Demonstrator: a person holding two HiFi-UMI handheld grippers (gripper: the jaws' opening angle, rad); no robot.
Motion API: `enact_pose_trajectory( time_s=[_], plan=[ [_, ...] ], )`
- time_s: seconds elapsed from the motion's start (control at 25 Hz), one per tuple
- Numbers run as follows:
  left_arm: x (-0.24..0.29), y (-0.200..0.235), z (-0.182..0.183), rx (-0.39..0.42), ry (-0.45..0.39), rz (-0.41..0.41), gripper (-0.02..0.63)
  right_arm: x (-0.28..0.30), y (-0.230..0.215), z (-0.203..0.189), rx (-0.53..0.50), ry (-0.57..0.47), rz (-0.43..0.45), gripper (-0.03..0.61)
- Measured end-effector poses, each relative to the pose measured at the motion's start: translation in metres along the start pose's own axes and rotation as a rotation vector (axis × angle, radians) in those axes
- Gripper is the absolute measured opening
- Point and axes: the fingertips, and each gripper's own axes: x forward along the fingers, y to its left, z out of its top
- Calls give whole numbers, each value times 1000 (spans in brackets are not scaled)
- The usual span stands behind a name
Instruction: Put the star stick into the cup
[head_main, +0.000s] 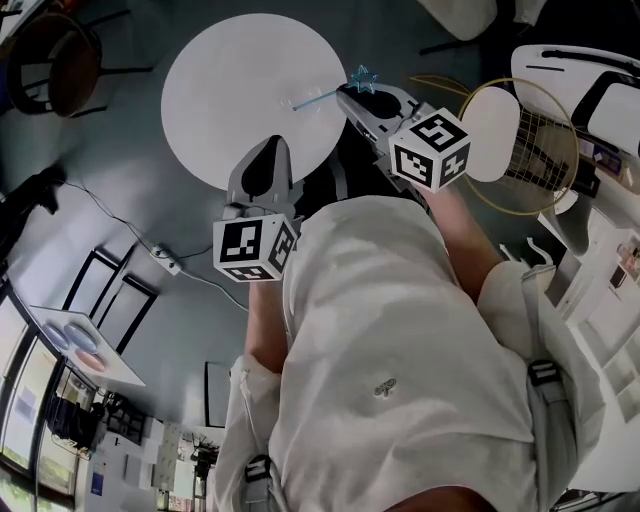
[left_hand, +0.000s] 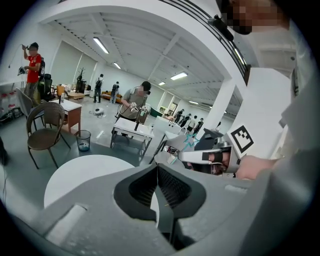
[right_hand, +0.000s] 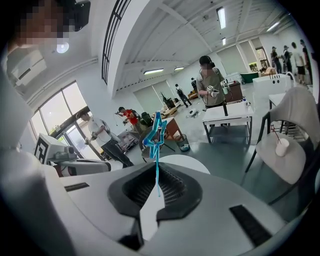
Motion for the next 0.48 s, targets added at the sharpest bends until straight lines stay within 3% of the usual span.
enact_pose_trajectory(
  time_s=[0.48],
  plan=[
    [6, 11, -4, -35, 22, 47, 12, 34, -21, -29, 3, 71, -2, 23]
  ],
)
